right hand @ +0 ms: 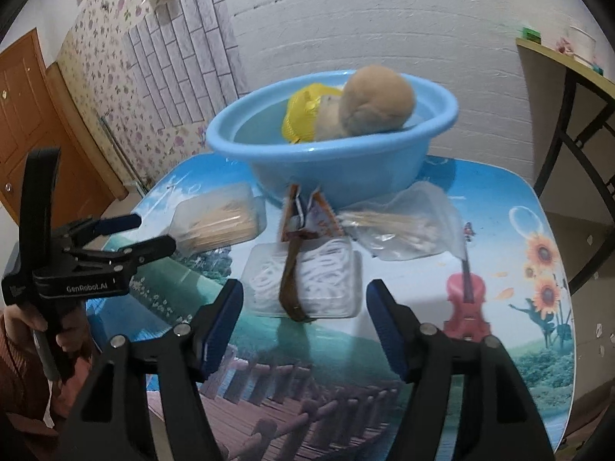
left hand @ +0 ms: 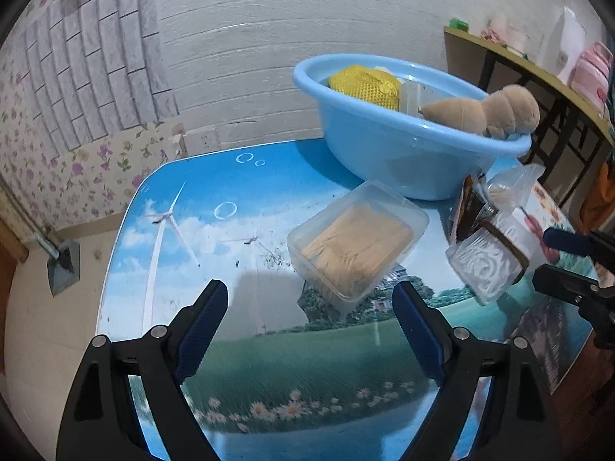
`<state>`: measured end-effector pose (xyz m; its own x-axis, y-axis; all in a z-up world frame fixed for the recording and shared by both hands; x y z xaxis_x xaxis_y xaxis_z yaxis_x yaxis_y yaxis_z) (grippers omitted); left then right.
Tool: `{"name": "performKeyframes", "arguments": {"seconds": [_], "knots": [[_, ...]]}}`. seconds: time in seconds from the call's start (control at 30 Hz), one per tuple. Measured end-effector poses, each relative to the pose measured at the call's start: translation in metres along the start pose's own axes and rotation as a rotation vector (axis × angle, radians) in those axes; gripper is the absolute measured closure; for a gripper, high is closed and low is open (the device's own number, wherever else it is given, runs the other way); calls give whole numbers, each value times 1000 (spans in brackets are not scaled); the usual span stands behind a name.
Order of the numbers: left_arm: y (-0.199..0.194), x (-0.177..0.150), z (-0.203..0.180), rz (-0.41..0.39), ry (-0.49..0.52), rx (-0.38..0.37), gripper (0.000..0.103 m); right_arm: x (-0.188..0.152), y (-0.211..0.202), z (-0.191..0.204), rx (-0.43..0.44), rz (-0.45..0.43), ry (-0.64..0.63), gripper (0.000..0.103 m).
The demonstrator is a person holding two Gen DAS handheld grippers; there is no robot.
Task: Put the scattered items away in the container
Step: 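Grasp the clear toothpick box with left gripper while right approaches the cable box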
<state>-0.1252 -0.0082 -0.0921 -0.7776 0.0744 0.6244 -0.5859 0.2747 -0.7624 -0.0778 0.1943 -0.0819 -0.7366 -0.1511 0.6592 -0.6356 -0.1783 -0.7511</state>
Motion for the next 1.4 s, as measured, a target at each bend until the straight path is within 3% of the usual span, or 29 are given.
{"name": "performKeyframes", "arguments": {"seconds": [0.03, 0.13, 0.8, 0.9, 1.0, 1.27, 1.4], "knots": [[3, 1, 1, 9, 16, 2, 15, 0, 2, 1, -13, 3, 2, 25], [6, 5, 2, 14, 45, -4, 15, -1, 6, 4, -39, 11, 7, 21], [50, 21, -11, 94, 207, -162, 14, 3, 33, 26, -93, 80, -56, 20], [49, 19, -14, 87, 211, -183, 29, 4, 36, 26, -102, 85, -54, 20], [45, 16, -15, 85, 209, -197, 31, 4, 39, 29, -115, 85, -68, 20], [22, 0, -20, 55, 168, -180, 34, 1, 37, 26, -110, 63, -91, 24], [12, -8, -21, 47, 137, -136, 35, 0, 29, 21, -79, 54, -71, 24]]}}
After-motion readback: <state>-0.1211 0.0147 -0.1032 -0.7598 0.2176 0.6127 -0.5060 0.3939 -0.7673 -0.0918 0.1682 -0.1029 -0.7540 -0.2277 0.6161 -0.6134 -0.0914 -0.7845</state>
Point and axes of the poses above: each gripper's, at about its wrist camera, not at the fingertips, and y roughly the way its jaws point, z to its left, x to its top, the point moved 4 cm from there along y, roughly the way its jaws point, and after that the axes turned 12 degrees about -x, right-handed, at the moved point
